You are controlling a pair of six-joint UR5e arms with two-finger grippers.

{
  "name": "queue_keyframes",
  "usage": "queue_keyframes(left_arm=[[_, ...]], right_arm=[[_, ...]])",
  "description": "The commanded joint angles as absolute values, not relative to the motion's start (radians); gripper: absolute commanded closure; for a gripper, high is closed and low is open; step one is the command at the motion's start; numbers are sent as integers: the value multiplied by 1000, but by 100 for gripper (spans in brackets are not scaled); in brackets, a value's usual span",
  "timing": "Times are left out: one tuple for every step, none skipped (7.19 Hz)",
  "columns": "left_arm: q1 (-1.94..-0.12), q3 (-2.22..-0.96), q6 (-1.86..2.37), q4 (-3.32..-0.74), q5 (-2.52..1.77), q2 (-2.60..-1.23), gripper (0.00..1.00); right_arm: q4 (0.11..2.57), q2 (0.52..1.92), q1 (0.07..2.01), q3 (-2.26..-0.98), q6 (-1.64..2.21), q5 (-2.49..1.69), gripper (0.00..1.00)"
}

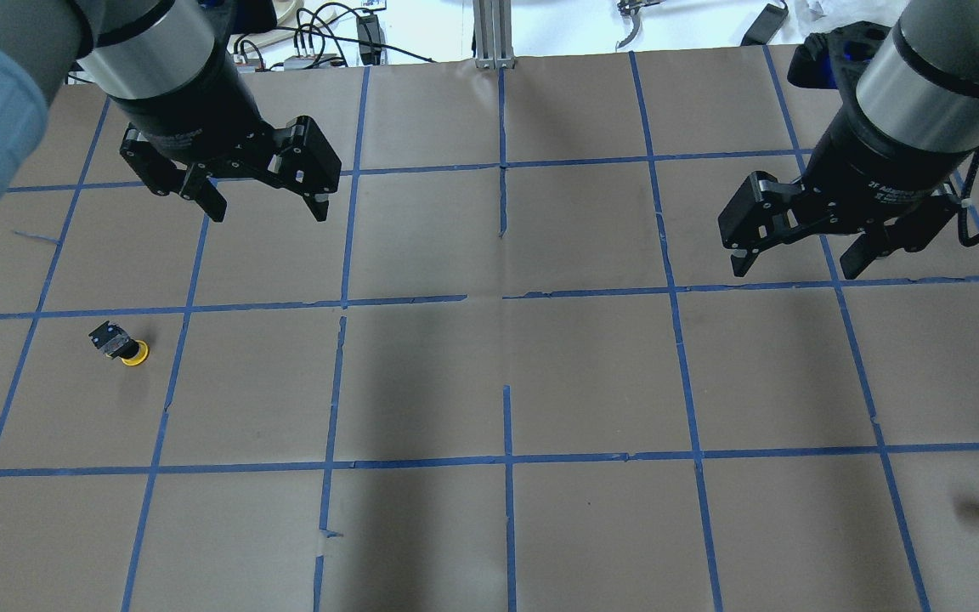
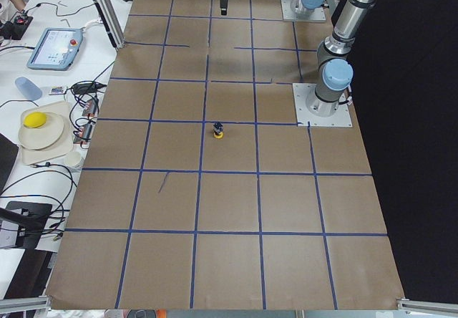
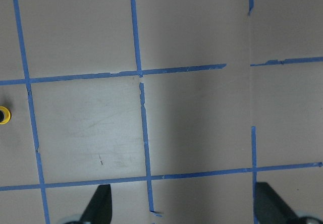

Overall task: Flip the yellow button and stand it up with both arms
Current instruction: 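Move the left gripper down toward the yellow button lying on its side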

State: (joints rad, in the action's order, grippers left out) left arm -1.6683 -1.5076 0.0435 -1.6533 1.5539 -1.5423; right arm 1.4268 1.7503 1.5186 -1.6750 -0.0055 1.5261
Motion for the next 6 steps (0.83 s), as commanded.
queue_keyframes(left_arm=[[-1645,-1523,32,-1666,1563,-1540,0],[-1581,-1551,-25,-1664,1586,-1536,0],[-1475,-1610,-128,-1652,1583,-1548,0],[-1354,-1679,-217,-1610,1583,-1539,0],[-1238,-1707,-382,-1599,1585,-1533,0],[-1141,-1723,-519,-1591,1583,-1554,0]], right_arm=[[1427,1750,1517,-1675,-5,1525,0],[1427,1750,1517,-1675,-6,1526,0],[1427,1750,1519,-1675,-5,1526,0],[1427,1752,1517,-1675,-5,1526,0],[1430,1750,1519,-1675,-3,1523,0],[1437,1750,1519,-1675,-5,1526,0]])
